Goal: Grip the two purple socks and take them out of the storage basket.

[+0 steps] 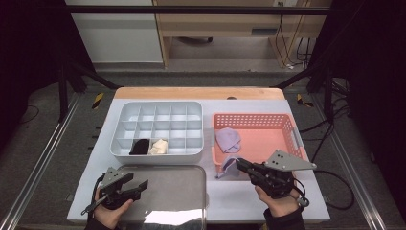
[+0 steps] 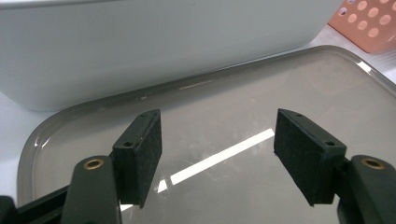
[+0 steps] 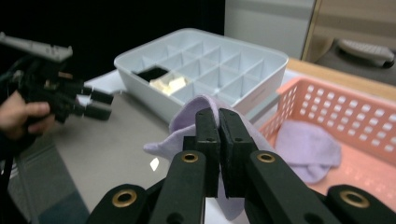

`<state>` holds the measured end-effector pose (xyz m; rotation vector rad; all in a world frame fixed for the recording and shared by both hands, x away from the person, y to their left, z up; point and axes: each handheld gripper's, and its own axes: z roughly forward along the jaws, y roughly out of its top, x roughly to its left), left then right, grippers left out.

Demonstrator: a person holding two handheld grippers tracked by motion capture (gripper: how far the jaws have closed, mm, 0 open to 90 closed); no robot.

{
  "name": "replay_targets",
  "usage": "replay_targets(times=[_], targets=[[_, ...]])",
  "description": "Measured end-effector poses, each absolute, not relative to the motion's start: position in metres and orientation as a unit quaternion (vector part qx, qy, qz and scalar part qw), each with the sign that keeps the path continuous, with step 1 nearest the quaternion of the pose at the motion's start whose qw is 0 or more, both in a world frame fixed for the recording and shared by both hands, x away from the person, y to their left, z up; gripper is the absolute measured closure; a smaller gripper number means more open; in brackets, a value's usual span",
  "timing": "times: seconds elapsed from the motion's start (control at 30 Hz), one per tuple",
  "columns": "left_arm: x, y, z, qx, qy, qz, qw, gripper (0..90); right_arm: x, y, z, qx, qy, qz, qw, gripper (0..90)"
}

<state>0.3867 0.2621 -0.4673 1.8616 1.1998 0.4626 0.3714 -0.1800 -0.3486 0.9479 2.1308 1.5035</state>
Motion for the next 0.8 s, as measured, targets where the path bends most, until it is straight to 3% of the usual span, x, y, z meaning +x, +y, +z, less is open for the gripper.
replay_targets(times=[0.3,0.8], targets=[[0.386,0.263,-0.467,0.744,0.48,0.186,0.427,31.8,0.361,-0.183,-0.38,0.353,0.772,0.505,0.155,87.6],[0.385,0.263,-0.465,0.742,0.478,0.192,0.429,31.4,0.383,-0.181,-0.453,0.411,0.793,0.433,0.12,86.7]])
